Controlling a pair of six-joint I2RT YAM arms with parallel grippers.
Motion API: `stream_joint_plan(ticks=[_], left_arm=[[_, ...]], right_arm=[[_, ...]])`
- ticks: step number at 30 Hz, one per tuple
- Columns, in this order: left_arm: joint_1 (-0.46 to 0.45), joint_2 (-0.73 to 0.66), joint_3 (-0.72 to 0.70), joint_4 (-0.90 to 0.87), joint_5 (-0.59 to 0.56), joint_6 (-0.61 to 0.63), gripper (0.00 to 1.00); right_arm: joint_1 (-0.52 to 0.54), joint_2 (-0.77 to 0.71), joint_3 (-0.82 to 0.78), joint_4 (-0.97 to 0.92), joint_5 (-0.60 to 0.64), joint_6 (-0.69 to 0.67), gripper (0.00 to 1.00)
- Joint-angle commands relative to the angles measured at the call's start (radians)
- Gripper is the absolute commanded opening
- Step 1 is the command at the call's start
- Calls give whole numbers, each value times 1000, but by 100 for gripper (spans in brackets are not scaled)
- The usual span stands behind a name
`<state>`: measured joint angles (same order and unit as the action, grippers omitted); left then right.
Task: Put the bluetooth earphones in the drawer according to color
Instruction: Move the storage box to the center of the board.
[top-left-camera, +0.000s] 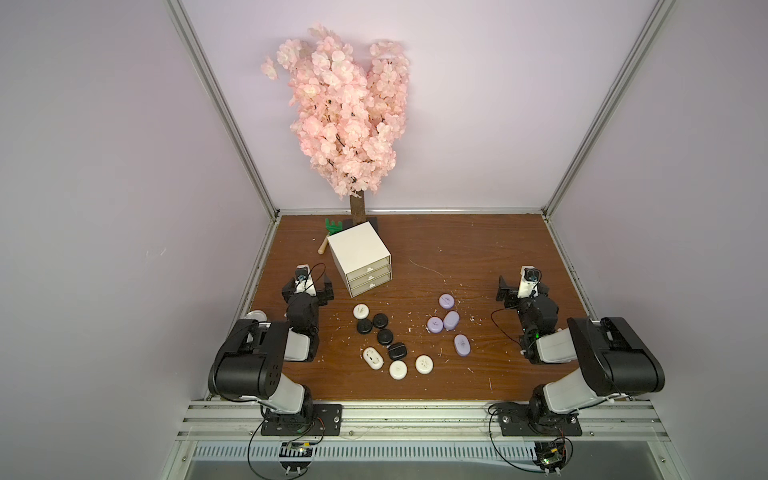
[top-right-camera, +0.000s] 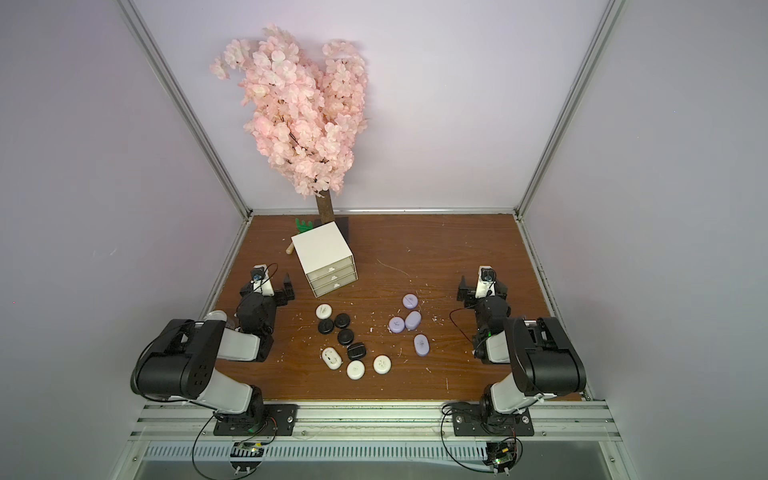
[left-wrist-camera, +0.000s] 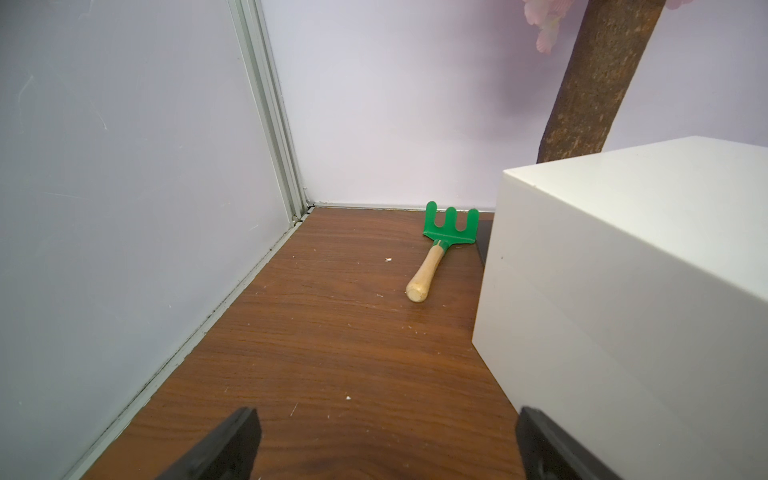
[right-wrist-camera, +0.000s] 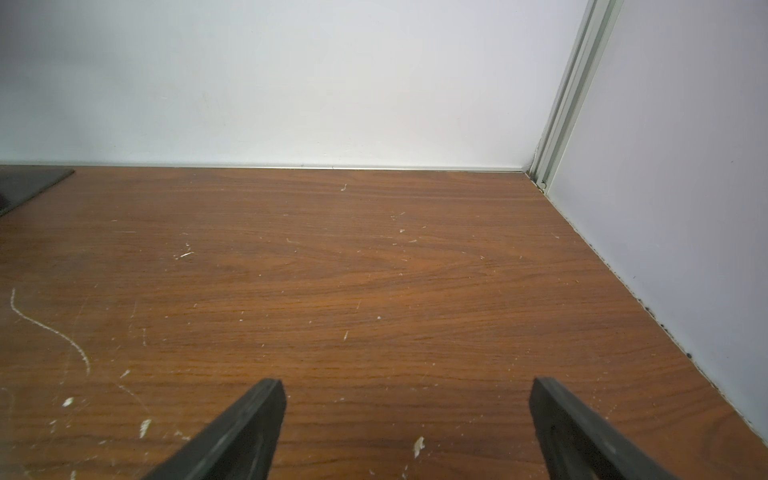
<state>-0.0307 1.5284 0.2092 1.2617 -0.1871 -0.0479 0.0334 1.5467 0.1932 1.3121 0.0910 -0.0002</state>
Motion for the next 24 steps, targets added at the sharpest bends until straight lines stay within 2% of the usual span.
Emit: stream_joint_plan(ticks=[1,2,4,5,8,11,12,14,16,18,22,24], left_arm=[[4,11,-4,36,5,6,100],[5,7,-6,34,3,3,100],[6,-14,5,28,-33,-5,92],[6,-67,42,-85,-67,-16,91],[2,-212,150,-353,-114,-32,92],[4,-279,352,-726,-182,-102,95],[6,-273,424,-860,-180,-133,95],[6,-241,582,-1095,-128,-181,100],[5,-203,700,-1240,-44,-214,100],[3,-165,788,-1324,34,-259,100],[2,-71,917,-1447,151,-350,100],[2,-28,961,-1512,183,-394,100]], right_arm=[[7,-1,19,25,-12,-4,100],[9,-6,16,34,15,-1,100],[35,-67,29,-45,90,-10,100],[66,-122,72,-186,153,-27,100],[150,-224,231,-541,219,-91,99],[246,-240,374,-735,299,-163,100],[269,-239,422,-781,316,-143,99],[284,-208,587,-977,259,3,99],[293,-116,802,-1194,171,126,99],[309,12,1019,-1377,38,195,100],[363,235,1364,-1545,-176,271,100],[387,335,1518,-1617,-244,305,99]])
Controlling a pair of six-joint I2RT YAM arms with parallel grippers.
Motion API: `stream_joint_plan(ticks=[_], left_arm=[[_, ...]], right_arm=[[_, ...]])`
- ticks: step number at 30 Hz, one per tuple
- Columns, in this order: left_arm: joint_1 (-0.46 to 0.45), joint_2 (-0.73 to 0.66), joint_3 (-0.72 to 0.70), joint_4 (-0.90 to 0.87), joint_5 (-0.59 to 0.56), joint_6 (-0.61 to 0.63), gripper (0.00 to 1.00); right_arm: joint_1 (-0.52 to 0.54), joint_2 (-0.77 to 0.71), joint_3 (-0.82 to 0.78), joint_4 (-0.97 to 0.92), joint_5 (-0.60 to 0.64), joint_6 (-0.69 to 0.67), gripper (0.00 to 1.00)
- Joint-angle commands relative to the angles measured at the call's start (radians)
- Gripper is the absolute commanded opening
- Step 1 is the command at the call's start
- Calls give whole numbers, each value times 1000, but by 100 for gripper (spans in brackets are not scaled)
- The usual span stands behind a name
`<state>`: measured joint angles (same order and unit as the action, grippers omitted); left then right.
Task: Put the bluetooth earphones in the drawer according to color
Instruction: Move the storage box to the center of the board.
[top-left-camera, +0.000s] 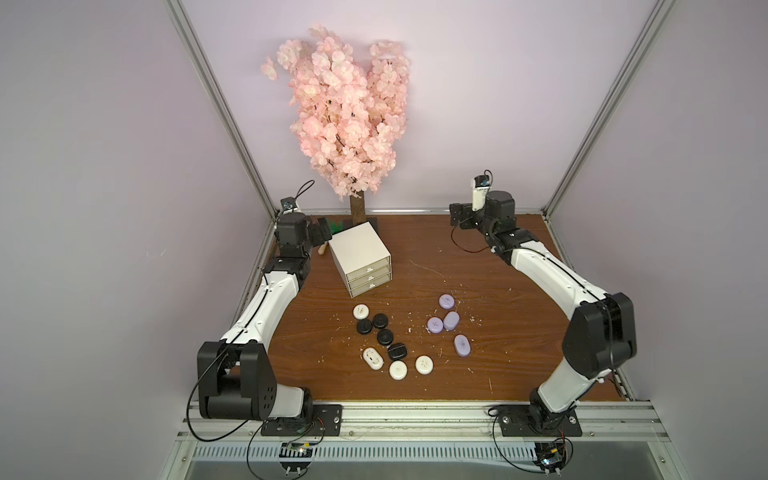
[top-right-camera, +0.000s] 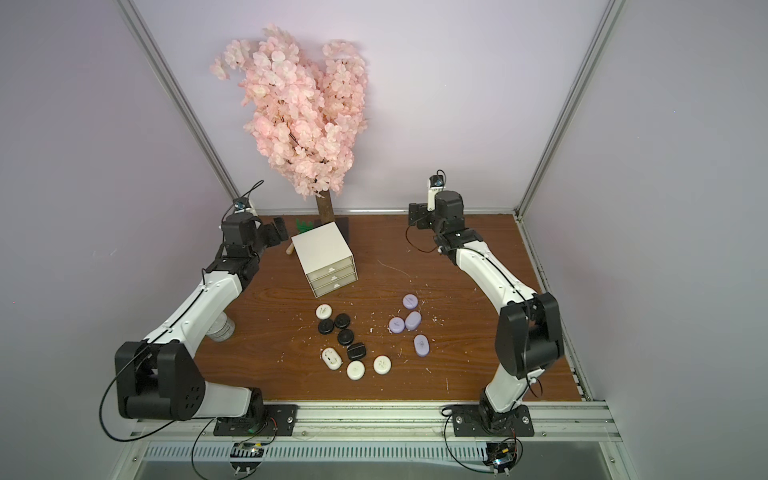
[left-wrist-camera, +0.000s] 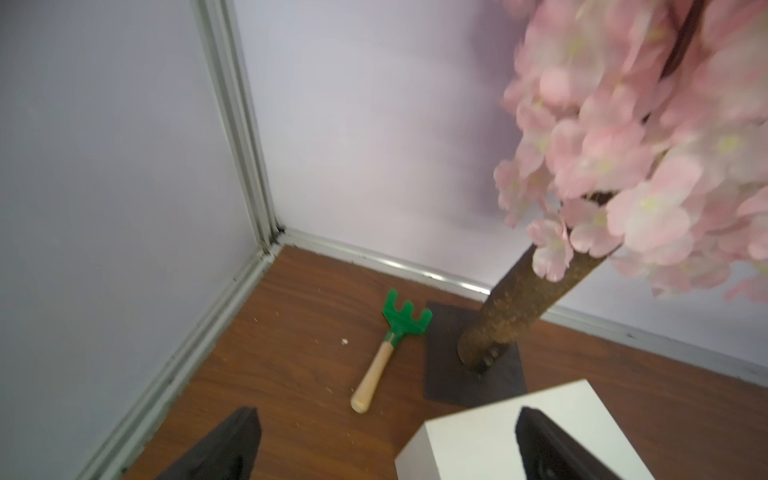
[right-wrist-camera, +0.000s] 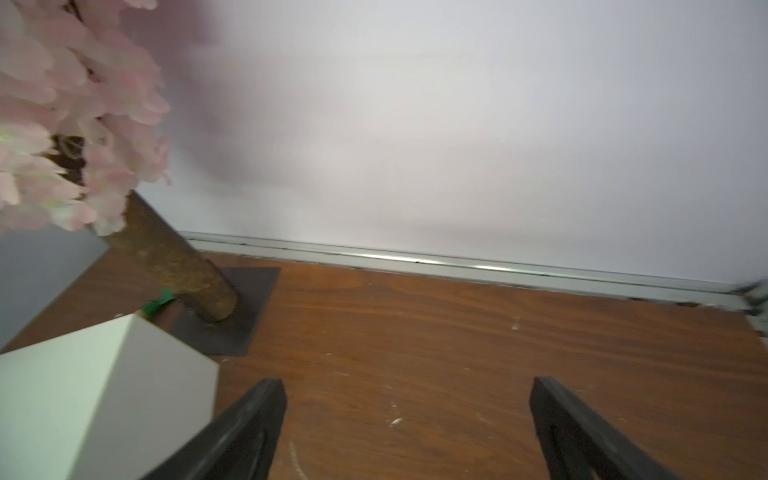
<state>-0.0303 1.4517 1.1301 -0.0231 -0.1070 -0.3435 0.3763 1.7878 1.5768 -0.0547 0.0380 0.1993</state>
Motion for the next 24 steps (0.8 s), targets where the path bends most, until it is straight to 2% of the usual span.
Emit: stream_joint_plan(ticks=[1,5,10,13,24], left_arm=[[1,70,63,-268,117,-118,100],[0,135,117,-363,206,-156,100],[-2,193,143,-364,288,-190,100],[-5,245,175,-363,347,-192,99],[-49,417,288,-367,536,-173,88]], right_arm=[[53,150,220,-291,-227,118,99],[86,338,506,-422,-336,150,97],[112,566,886,-611,-440,164,90],[116,655,1026,-677,-487,172,88],[110,613,913,-680,-564,145,87]])
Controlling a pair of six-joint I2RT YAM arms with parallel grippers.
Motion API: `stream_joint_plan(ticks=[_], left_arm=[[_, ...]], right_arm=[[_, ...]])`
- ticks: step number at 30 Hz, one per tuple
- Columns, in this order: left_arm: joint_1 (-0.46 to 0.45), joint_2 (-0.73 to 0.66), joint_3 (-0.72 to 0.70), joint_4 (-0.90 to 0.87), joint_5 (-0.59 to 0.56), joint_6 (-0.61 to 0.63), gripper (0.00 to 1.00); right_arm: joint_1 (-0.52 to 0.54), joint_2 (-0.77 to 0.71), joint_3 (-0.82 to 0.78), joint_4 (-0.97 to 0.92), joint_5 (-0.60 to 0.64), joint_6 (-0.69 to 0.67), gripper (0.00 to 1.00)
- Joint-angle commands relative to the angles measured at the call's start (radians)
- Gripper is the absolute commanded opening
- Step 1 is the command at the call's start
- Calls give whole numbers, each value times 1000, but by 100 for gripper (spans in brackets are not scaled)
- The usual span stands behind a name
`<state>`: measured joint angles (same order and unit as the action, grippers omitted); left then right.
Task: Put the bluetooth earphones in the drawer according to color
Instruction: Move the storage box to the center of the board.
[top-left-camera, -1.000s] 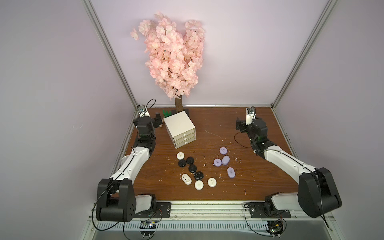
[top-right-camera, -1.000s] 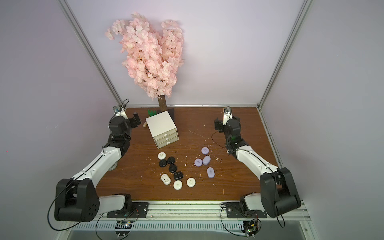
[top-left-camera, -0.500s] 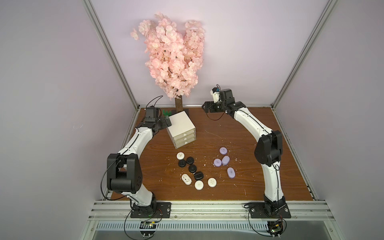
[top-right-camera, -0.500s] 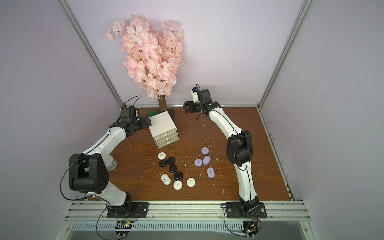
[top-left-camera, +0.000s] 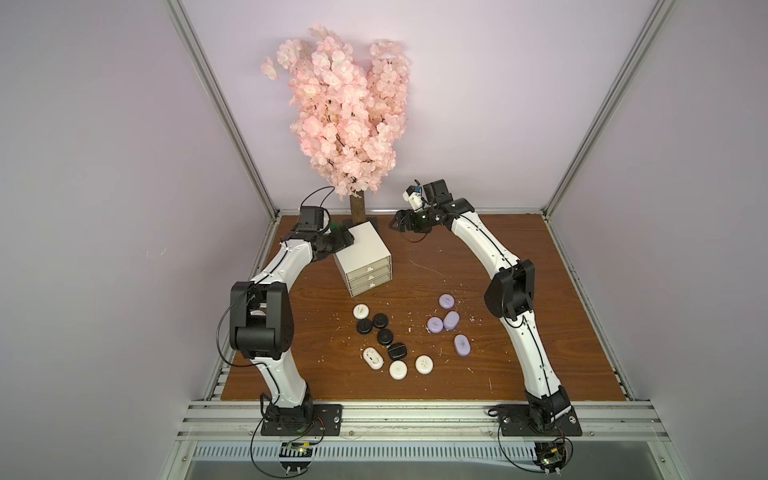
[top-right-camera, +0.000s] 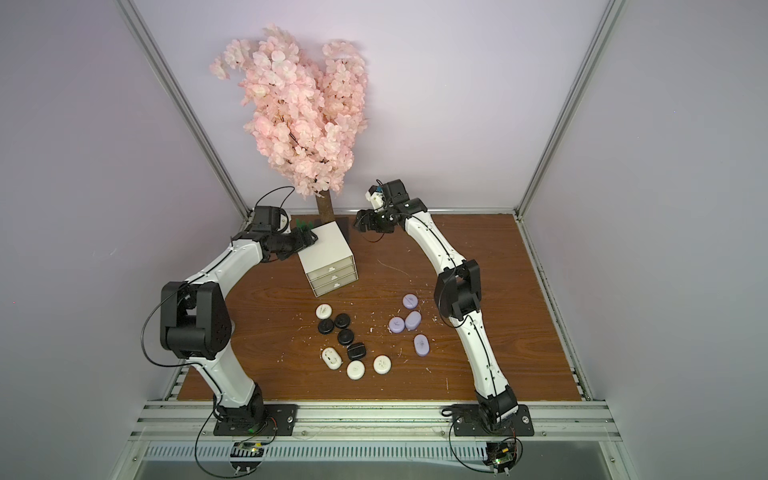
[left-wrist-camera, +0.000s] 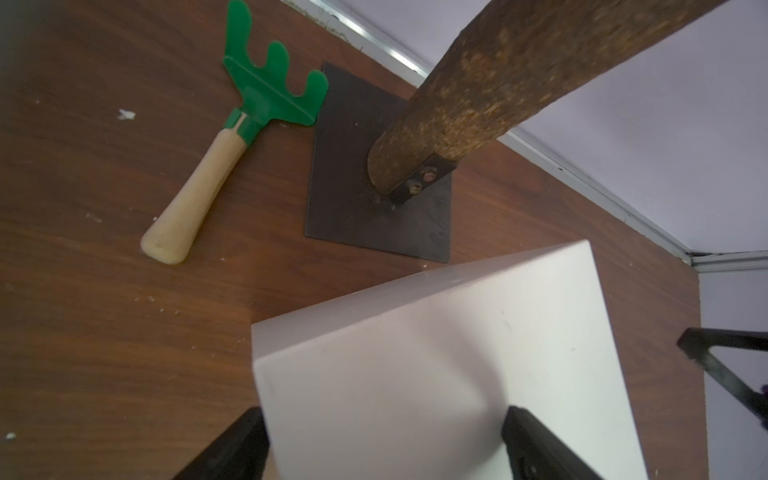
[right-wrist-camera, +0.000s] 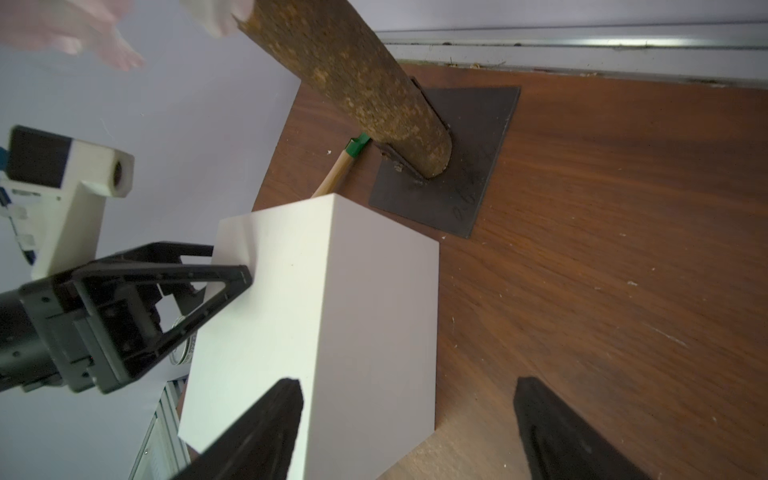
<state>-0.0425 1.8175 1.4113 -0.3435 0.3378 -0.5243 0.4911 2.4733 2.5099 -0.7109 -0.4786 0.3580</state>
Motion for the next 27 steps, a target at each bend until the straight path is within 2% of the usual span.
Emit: stream_joint_plan(ticks=[1,7,12,19,27], left_arm=[[-44,60,14,-50,104,10,88],[-105,130,103,-111,166,52,86],[-157,161,123,-124,182,47,85],[-184,151,105,-130,176,16,85],[-211,116,78,-130,141,-51,88]], right_arm=[[-6,-78,-30,-28,-53,-16,87],[-9,-113,-70,-51,-82,-32,87],[-11,-153,-123,-57,-83,-37,87],[-16,-179,-167,-81,-74,-51,76],[-17,-142,-111,-146,-86,-55,60]])
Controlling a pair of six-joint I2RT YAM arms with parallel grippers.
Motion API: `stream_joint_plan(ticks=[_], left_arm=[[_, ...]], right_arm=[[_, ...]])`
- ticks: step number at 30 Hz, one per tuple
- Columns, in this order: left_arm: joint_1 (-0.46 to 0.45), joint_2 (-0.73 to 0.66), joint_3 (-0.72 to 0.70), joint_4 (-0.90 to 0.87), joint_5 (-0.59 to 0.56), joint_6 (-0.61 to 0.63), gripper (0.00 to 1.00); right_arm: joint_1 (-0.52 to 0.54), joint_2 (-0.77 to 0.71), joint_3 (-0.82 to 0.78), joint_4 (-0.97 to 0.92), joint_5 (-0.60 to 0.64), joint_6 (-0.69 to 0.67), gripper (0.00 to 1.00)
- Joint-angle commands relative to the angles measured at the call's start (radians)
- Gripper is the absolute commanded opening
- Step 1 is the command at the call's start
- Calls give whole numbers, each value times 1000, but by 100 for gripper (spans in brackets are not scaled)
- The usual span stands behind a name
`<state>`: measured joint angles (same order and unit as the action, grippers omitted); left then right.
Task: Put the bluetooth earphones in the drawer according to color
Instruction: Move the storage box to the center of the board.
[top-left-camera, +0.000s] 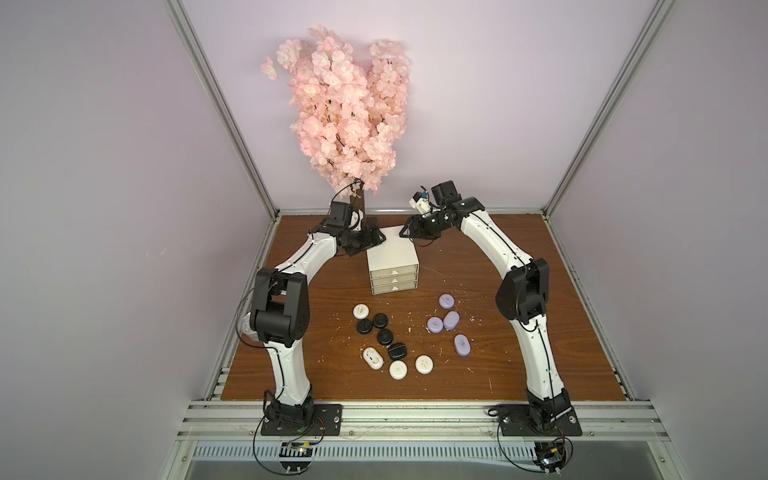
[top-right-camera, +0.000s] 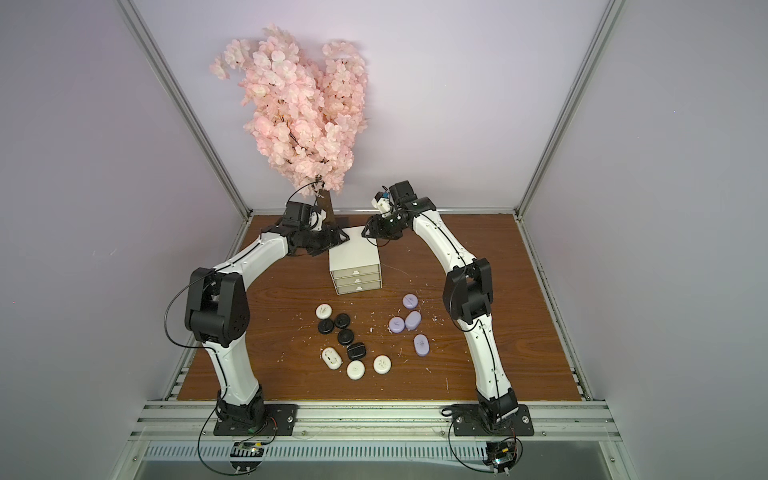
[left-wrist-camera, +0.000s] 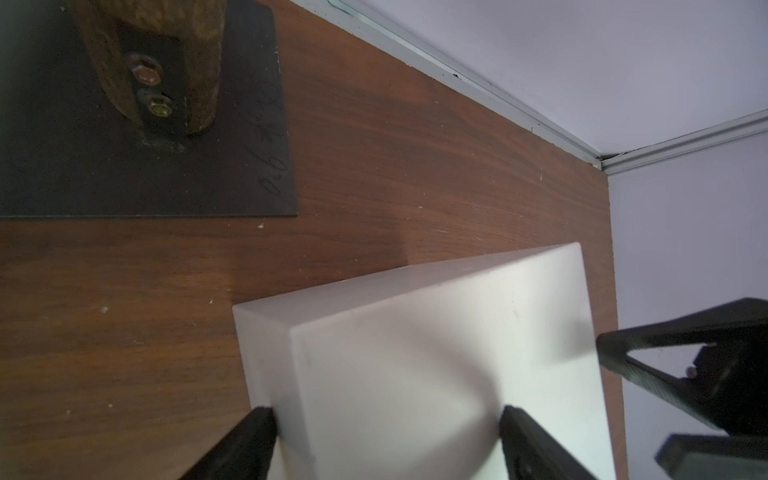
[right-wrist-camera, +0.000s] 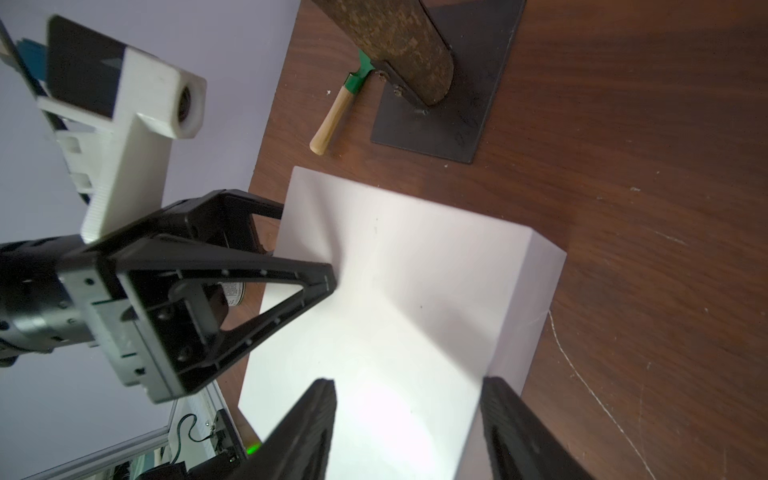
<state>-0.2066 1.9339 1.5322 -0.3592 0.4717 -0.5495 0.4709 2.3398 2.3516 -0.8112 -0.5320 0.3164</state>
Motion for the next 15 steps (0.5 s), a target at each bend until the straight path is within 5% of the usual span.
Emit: stream_joint_plan(ticks=[1,8,15], left_arm=[[-53,-6,-43,-115,3,-36,88],[-82,-65,-130,-115,-27,-94,91],[-113,-101,-167,-115,-33,-122,90]], right_arm=[[3,-8,47,-58,-29,-18,60],[2,-49,-15,-116,18,-28,66],[1,-65,-56,-155,12,-49,57]])
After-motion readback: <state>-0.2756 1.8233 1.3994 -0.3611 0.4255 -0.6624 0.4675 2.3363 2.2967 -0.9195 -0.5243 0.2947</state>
